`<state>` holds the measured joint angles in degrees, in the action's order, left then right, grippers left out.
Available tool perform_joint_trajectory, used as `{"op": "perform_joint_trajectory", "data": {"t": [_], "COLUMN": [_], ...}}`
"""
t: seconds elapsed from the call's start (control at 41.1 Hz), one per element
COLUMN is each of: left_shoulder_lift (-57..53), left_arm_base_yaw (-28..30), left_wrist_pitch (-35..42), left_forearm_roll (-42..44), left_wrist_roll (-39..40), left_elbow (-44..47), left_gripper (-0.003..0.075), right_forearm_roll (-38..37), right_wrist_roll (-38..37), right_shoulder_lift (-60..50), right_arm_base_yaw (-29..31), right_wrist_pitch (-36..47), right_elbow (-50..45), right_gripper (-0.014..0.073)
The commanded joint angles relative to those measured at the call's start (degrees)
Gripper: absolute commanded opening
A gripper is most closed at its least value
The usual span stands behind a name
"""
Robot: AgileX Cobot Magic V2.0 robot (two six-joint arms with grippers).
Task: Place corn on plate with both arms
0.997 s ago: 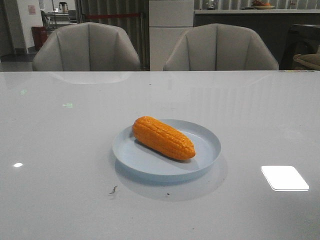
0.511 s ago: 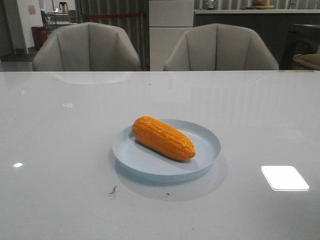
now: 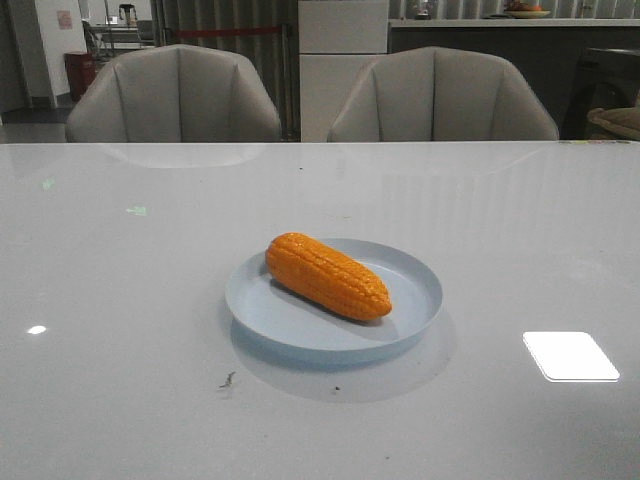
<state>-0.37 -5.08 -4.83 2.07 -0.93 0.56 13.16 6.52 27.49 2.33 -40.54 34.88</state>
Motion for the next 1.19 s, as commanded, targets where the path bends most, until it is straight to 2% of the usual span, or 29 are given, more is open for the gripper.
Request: {"op": "perform_joint_trajectory", "data": {"t": [0.0, 0.146, 0.219, 0.341, 0.462, 0.559, 0.778, 0.9, 0.949, 1.168], "left_shoulder_lift": [-1.14, -1.14, -1.14, -1.14, -1.14, -1.14, -1.14, -1.14, -1.14, -1.14], "left_arm_base_yaw": [-0.44, -0.44, -0.44, -0.44, -0.44, -0.44, -0.44, -0.44, -0.44, -0.44], "left_wrist_pitch": [4.49, 4.49, 4.49, 4.49, 4.49, 4.49, 4.49, 4.49, 4.49, 4.49], "left_forearm_roll": [-0.08, -0.08, -0.08, -0.08, -0.08, -0.08, -0.08, -0.08, -0.08, -0.08], "left_wrist_roll": [0.52, 0.52, 0.52, 0.52, 0.52, 0.52, 0.52, 0.52, 0.52, 0.52], "left_elbow": [2.24, 2.24, 2.24, 2.24, 2.24, 2.24, 2.24, 2.24, 2.24, 2.24], "left_gripper": [0.0094, 0.0094, 0.0094, 0.0094, 0.0094, 0.0094, 0.0094, 0.0094, 0.0094, 0.0094], "right_forearm_roll": [-1.22, -1.86, -1.86, -1.86, -1.86, -1.86, -1.86, -1.86, -1.86, -1.86], "right_wrist_roll": [0.05, 0.05, 0.05, 0.05, 0.05, 0.05, 0.05, 0.05, 0.05, 0.05], "right_shoulder_lift": [-3.63, -12.37, -16.78, -23.26, -29.07, -29.23, -29.46, -29.46, -29.46, -29.46], "right_arm_base_yaw": [0.33, 0.33, 0.26, 0.13, 0.13, 0.07, -1.12, -3.26, -4.13, -5.96], "right_wrist_pitch": [7.07, 13.74, 16.87, 23.27, 30.18, 34.02, 37.48, 43.62, 41.16, 40.54], "right_elbow": [0.70, -2.46, -4.69, -9.10, -14.85, -18.66, -28.76, -35.55, -35.03, -35.24], "right_gripper": [0.0622, 0.0615, 0.0568, 0.0405, 0.0197, 0.0043, 0.0056, 0.0056, 0.0056, 0.0056]}}
